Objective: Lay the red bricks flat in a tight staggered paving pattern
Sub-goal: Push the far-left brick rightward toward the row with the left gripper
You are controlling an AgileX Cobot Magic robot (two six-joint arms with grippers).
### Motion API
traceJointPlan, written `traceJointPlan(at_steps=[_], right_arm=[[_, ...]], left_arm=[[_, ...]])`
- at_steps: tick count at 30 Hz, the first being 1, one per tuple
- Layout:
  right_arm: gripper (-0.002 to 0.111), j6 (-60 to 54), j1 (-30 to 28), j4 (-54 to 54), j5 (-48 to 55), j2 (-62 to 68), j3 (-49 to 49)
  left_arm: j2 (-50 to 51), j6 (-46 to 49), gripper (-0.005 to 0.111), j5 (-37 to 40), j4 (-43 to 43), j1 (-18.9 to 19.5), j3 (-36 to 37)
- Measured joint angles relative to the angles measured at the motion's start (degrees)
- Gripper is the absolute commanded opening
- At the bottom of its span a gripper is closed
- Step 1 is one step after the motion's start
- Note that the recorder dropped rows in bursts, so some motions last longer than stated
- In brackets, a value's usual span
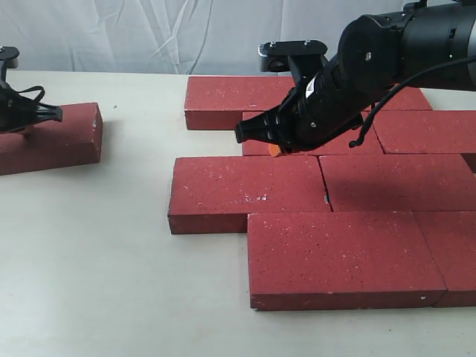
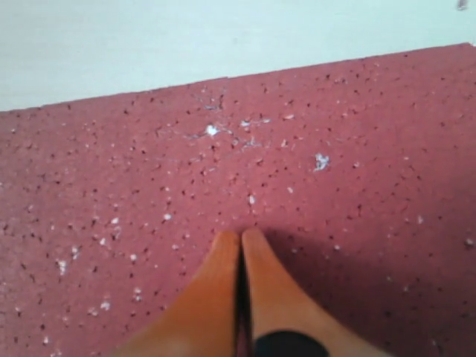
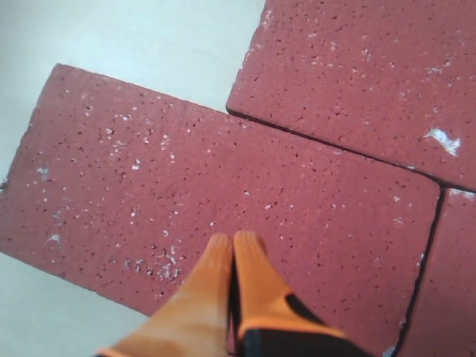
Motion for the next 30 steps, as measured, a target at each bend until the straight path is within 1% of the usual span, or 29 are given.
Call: traceJointPlan(at_steps=[6,13,21,30], right_arm=[[-0.001,0.0,0.0,0.0,-0.11,0.0,0.0],[-0.001,0.0,0.0,0.0,-0.11,0.0,0.0],[-0.001,0.0,0.0,0.0,-0.11,0.0,0.0],[-0.001,0.0,0.0,0.0,-0.11,0.0,0.0]], left_arm=[[0.13,0.5,0.0,-0.18,0.0,-4.46,-0.1],[0.13,1.82,0.0,-0.18,-0.48,-8.72,-0.23],[0.13,1.92,0.0,-0.18,-1.35,-11.97,-0.23],[0.13,1.92,0.0,-0.18,-8.54,-13.77,-0.23]])
